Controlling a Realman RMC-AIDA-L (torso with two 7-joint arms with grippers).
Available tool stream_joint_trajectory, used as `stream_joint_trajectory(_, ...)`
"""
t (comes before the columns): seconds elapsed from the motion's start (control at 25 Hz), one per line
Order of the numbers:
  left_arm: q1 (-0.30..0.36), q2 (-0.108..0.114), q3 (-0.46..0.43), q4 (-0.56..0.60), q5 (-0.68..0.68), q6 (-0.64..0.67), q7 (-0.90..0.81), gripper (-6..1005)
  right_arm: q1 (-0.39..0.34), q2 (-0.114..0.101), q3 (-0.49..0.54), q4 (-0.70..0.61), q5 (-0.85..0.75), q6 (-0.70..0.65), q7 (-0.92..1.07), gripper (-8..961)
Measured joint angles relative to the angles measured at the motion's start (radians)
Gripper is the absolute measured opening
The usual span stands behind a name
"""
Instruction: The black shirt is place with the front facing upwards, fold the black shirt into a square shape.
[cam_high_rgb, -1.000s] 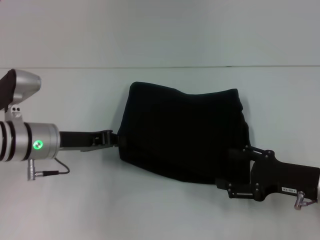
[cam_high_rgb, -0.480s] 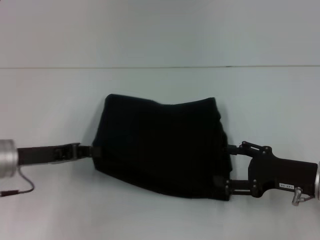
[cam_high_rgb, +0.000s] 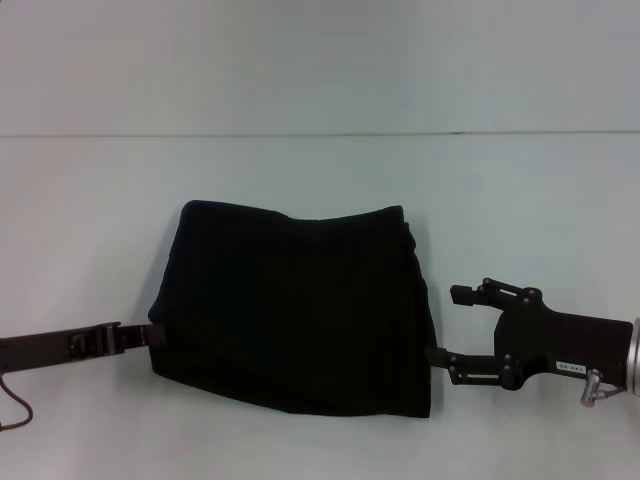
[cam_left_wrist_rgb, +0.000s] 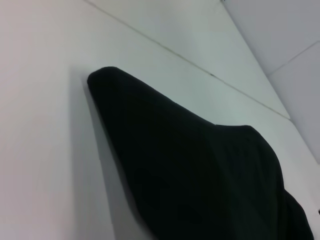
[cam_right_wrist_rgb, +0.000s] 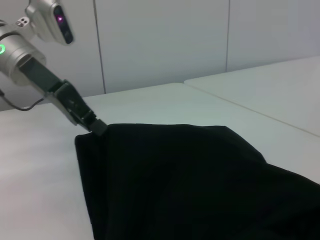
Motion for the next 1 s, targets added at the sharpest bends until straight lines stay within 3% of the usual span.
stream_joint_trajectory(0.92, 0.017, -0.007, -0.039, 0.012, -0.009, 0.092, 0.111, 113, -0.006, 0.003, 0.008, 0.012, 0.003, 0.001, 0.001, 931)
stream_joint_trajectory(1.0, 0.021, -0.008, -0.044, 0.033, -0.010, 0.104, 0.133, 194, -0.008, 0.003, 0.008, 0.013, 0.007, 0.001, -0.001, 931)
